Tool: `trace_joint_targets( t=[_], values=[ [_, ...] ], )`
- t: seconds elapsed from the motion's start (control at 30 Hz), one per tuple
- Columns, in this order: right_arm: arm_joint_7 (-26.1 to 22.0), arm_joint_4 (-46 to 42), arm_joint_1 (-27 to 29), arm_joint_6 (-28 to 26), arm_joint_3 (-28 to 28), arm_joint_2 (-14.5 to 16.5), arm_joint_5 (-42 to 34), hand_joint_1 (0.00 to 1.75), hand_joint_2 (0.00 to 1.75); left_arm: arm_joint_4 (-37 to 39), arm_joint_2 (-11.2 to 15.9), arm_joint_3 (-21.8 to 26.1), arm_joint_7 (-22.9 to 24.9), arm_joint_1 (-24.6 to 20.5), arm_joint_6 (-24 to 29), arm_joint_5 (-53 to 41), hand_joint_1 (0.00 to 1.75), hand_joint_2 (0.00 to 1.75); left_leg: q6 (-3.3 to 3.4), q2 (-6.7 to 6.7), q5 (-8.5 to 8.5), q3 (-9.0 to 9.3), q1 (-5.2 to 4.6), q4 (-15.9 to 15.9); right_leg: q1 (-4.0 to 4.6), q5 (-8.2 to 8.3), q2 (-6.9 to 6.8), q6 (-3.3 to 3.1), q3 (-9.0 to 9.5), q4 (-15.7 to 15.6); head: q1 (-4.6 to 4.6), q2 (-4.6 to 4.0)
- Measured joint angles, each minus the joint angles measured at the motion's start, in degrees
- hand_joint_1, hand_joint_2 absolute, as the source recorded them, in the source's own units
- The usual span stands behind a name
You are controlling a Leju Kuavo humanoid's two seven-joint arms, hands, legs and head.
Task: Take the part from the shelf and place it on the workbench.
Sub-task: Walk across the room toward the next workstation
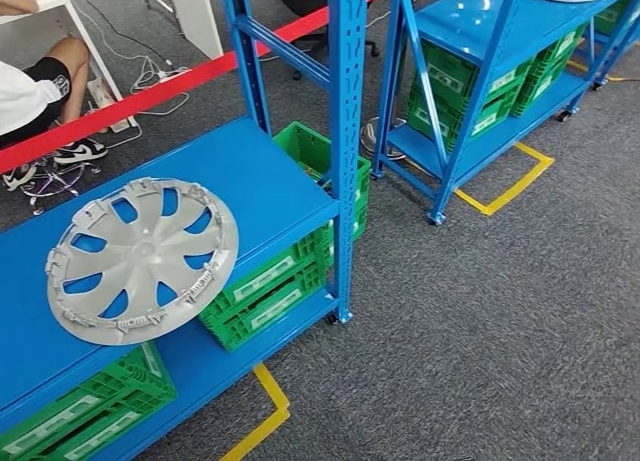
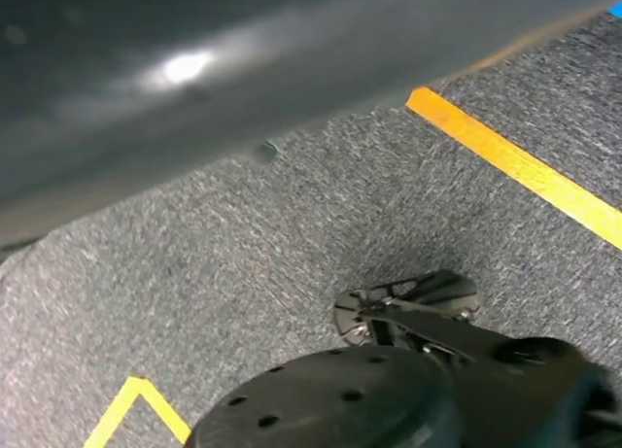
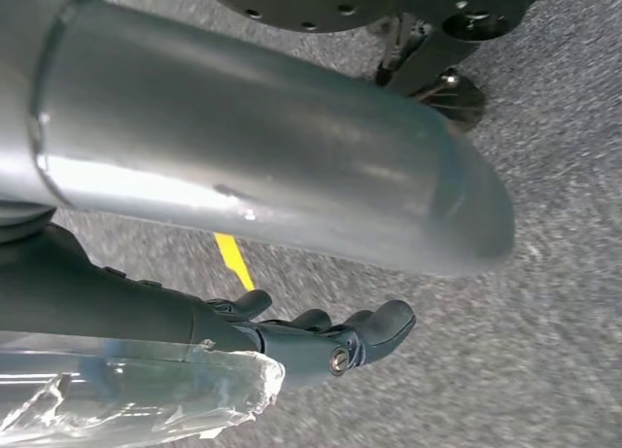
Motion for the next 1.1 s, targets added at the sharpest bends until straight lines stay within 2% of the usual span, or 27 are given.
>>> trace_joint_targets(
  t=[0.07, 0.1, 0.17, 0.2, 0.23, 0.3, 0.33, 0.37, 0.4, 0.43, 0.47, 0.5, 0.53, 0.6, 0.67, 0.7, 0.73, 0.77, 0.8, 0.83, 0.87, 0.9, 0.93, 0.97, 1.0, 1.03, 1.1],
  values=[
    [-0.3, 0.1, -0.2, 0.0, -0.1, 0.0, 1.1, 0.0, 0.0, 0.0, 0.0, 0.2, 0.0, -0.2, -0.3, -0.3, 0.0, 0.0, 0.7, 2.18, 1.37, 2.91, -0.53, -5.6, 0.26, -0.5, -1.15, 0.49, 0.53, 0.0, 0.07, 0.0],
    [-0.5, 0.2, -0.3, -0.1, -0.2, 0.0, 1.7, 0.0, 0.0, -0.1, -0.1, 0.3, 0.0, -0.3, -0.4, -0.4, 0.0, 0.0, 0.95, 2.53, 1.25, 3.28, -0.75, -6.5, 0.35, -0.67, -1.7, 0.78, 0.74, -0.1, 0.09, 0.0],
    [-1.0, 0.3, -0.5, -0.5, -0.3, 0.0, 2.7, 0.0, 0.0, -0.2, -0.2, 0.9, 0.1, -0.3, -0.2, -0.6, 0.0, 0.0, 1.45, 1.33, 1.48, 3.31, -0.73, -7.0, 0.29, -0.89, -2.44, 1.36, 1.29, -0.3, 0.1, 0.0],
    [-1.2, 0.4, -0.7, -0.9, -0.4, 0.0, 3.1, 0.0, 0.0, -0.2, -0.4, 1.2, 0.2, -0.2, 0.4, -0.6, 0.0, 0.0, 1.74, 0.75, 1.71, 3.45, -0.58, -7.3, 0.22, -1.34, -1.65, 1.62, 1.3, 0.1, 0.16, 0.0],
    [-1.4, 0.5, -0.8, -1.3, -0.4, 0.0, 3.4, 0.0, 0.0, -0.3, -0.5, 1.5, 0.4, -0.1, 1.3, -0.5, 0.0, 0.0, 2.03, 0.13, 1.95, 3.58, -0.4, -7.7, 0.15, -2.34, -0.2, 1.87, 0.81, 1.5, 0.3, 0.0],
    [-1.6, 0.8, -0.7, -2.0, -0.4, 0.0, 3.8, 0.0, 0.0, -0.4, -0.8, 1.8, 1.0, -0.1, 3.3, 0.0, 0.0, 0.0, 2.41, -1.08, 2.13, 3.71, -0.22, -7.9, 0.03, -5.69, 3.17, 2.15, -2.28, 7.8, 0.67, 0.0],
    [-1.6, 1.0, -0.7, -2.2, -0.4, 0.0, 3.9, 0.0, 0.0, -0.5, -0.9, 1.8, 1.3, -0.2, 4.1, 0.4, 0.0, 0.0, 2.5, -1.76, 2.1, 3.7, -0.22, -7.9, -0.02, -7.3, 3.95, 2.23, -4.41, 11.7, 0.78, 0.0],
    [-1.6, 1.1, -0.6, -2.3, -0.4, 0.0, 4.0, 0.0, 0.0, -0.5, -0.9, 1.8, 1.5, -0.2, 4.5, 0.7, 0.0, 0.0, 2.55, -2.47, 2.04, 3.74, -0.24, -7.9, -0.05, -8.1, 4.21, 2.31, -6.26, 14.7, 0.81, 0.0],
    [-1.6, 1.3, -0.5, -2.4, -0.5, 0.0, 4.1, 0.0, 0.0, -0.5, -0.9, 1.8, 1.6, -0.1, 4.8, 1.0, 0.0, 0.0, 2.54, -3.25, 1.98, 3.83, -0.24, -7.9, -0.07, -7.72, 4.3, 2.36, -7.38, 15.9, 0.81, 0.0],
    [-1.7, 1.4, -0.5, -2.5, -0.5, 0.0, 4.1, 0.0, 0.0, -0.5, -0.9, 1.9, 1.7, -0.1, 4.9, 1.1, 0.0, 0.0, 2.45, -4.07, 1.89, 3.99, -0.21, -7.9, -0.12, -6.16, 4.38, 2.41, -7.45, 15.0, 0.83, 0.0],
    [-1.7, 1.5, -0.5, -2.6, -0.5, 0.0, 4.1, 0.0, 0.0, -0.5, -0.9, 1.9, 1.8, -0.1, 5.0, 1.3, 0.0, 0.0, 2.29, -4.88, 1.77, 4.23, -0.16, -7.9, -0.21, -3.74, 4.66, 2.44, -6.47, 12.0, 0.82, 0.0],
    [-1.7, 1.6, -0.5, -2.6, -0.5, 0.0, 4.2, 0.0, 0.0, -0.5, -1.0, 1.8, 1.9, -0.1, 5.0, 1.4, 0.0, 0.0, 2.04, -5.66, 1.61, 4.44, -0.09, -7.8, -0.38, -1.33, 5.6, 2.46, -4.86, 7.9, 0.85, 0.0],
    [-1.7, 1.6, -0.5, -2.7, -0.5, 0.0, 4.3, 0.0, 0.0, -0.5, -1.0, 1.8, 2.0, -0.1, 5.0, 1.5, 0.0, 0.0, 1.77, -6.31, 1.43, 4.6, -0.12, -7.7, -0.56, 0.27, 6.91, 2.48, -3.31, 4.3, 0.89, 0.0],
    [-1.8, 1.8, -0.5, -2.9, -0.5, 0.1, 4.5, 0.0, 0.0, -0.5, -1.0, 1.7, 2.1, -0.2, 5.1, 1.7, 0.0, 0.0, 1.22, -7.33, 1.22, 4.57, -0.14, -7.6, -0.73, 1.3, 8.78, 2.14, -1.52, 0.6, 0.91, 0.0],
    [-1.8, 1.9, -0.4, -3.0, -0.5, 0.1, 4.9, 0.0, 0.0, -0.5, -0.9, 1.6, 2.2, -0.1, 5.4, 1.8, 0.0, 0.0, 0.65, -8.32, 1.29, 4.3, 0.11, -7.6, -0.47, 1.27, 8.19, 1.33, -1.11, 0.3, 0.88, 0.0],
    [-1.8, 2.0, -0.4, -3.0, -0.5, 0.1, 5.0, 0.0, 0.0, -0.6, -0.9, 1.6, 2.2, -0.1, 5.5, 1.9, 0.0, 0.0, 0.37, -8.0, 1.12, 4.14, 0.23, -7.4, -0.41, 1.35, 7.62, 0.91, -0.9, 0.2, 0.88, 0.0],
    [-1.9, 2.0, -0.4, -3.0, -0.5, 0.1, 5.2, 0.0, 0.0, -0.6, -0.9, 1.6, 2.3, -0.1, 5.7, 2.1, 0.0, 0.0, 0.07, -7.01, 0.51, 3.7, 0.27, -6.5, -0.38, 1.41, 6.99, 0.46, -0.8, 0.1, 0.73, 0.0],
    [-1.9, 2.0, -0.5, -3.1, -0.6, 0.2, 5.2, 0.0, 0.0, -0.6, -0.9, 1.5, 2.3, -0.1, 6.0, 2.2, 0.0, 0.0, -0.17, -5.58, -0.69, 2.8, 0.24, -4.5, -0.41, 1.44, 6.29, 0.12, -0.68, -0.1, 0.59, 0.0],
    [-1.9, 2.0, -0.5, -3.1, -0.6, 0.2, 5.3, 0.0, 0.0, -0.6, -0.9, 1.4, 2.3, -0.2, 6.2, 2.2, 0.0, 0.0, -0.34, -3.93, -2.33, 1.33, 0.23, -1.5, -0.36, 1.38, 5.53, -0.16, -0.56, -0.2, 0.43, 0.0],
    [-1.9, 2.0, -0.4, -3.1, -0.6, 0.2, 5.4, 0.0, 0.0, -0.6, -0.9, 1.3, 2.3, -0.2, 6.4, 2.2, 0.0, 0.0, -0.47, -2.94, -4.06, -0.57, 0.26, 2.3, -0.26, 1.23, 4.73, -0.36, -0.48, -0.2, 0.32, 0.0],
    [-1.9, 2.0, -0.4, -3.1, -0.6, 0.2, 5.6, 0.0, 0.0, -0.6, -0.9, 1.2, 2.4, -0.2, 6.7, 2.2, 0.0, 0.0, -0.56, -2.54, -5.34, -2.44, 0.34, 5.8, -0.15, 1.07, 3.85, -0.51, -0.39, -0.2, 0.31, 0.0],
    [-1.9, 2.1, -0.3, -3.1, -0.6, 0.2, 5.7, 0.0, 0.0, -0.6, -0.9, 1.1, 2.4, -0.2, 6.9, 2.2, 0.0, 0.0, -0.58, -2.37, -5.71, -3.7, 0.39, 8.0, -0.05, 0.9, 2.98, -0.58, -0.27, -0.2, 0.32, 0.0],
    [-1.9, 2.1, -0.3, -3.1, -0.6, 0.2, 5.9, 0.0, 0.0, -0.6, -0.9, 1.1, 2.4, -0.2, 7.0, 2.1, 0.0, 0.0, -0.52, -2.26, -5.03, -4.06, 0.41, 8.3, 0.04, 0.72, 2.14, -0.6, -0.12, -0.2, 0.33, 0.0],
    [-1.9, 2.1, -0.4, -3.1, -0.6, 0.2, 6.0, 0.0, 0.0, -0.6, -0.9, 1.1, 2.4, -0.2, 7.3, 2.0, 0.0, 0.0, -0.35, -2.02, -3.36, -3.33, 0.39, 6.6, 0.12, 0.52, 1.36, -0.6, 0.13, -0.2, 0.33, 0.0],
    [-1.9, 2.1, -0.4, -3.2, -0.6, 0.2, 6.2, 0.0, 0.0, -0.6, -0.9, 1.1, 2.4, -0.2, 7.5, 1.9, 0.0, 0.0, -0.01, -1.13, -1.14, -1.74, 0.26, 3.4, 0.21, 0.3, 0.66, -0.56, 0.41, -0.2, 0.33, 0.0],
    [-2.0, 2.1, -0.4, -3.2, -0.5, 0.2, 6.3, 0.0, 0.0, -0.6, -0.9, 1.1, 2.4, -0.2, 7.8, 1.6, 0.0, 0.0, 0.39, 0.67, 0.56, 0.09, -0.07, -0.3, 0.36, 0.0, 0.01, -0.43, 0.6, -0.2, 0.34, 0.0],
    [-2.0, 2.1, -0.4, -3.4, -0.4, 0.3, 6.4, 0.0, 0.0, -0.6, -0.9, 1.0, 2.3, -0.4, 8.4, 0.8, 0.0, 0.0, 1.15, 3.71, 1.84, 2.62, -0.77, -5.4, 0.67, -0.66, -1.22, 0.07, 0.83, -0.1, 0.34, 0.0]
  ],
)
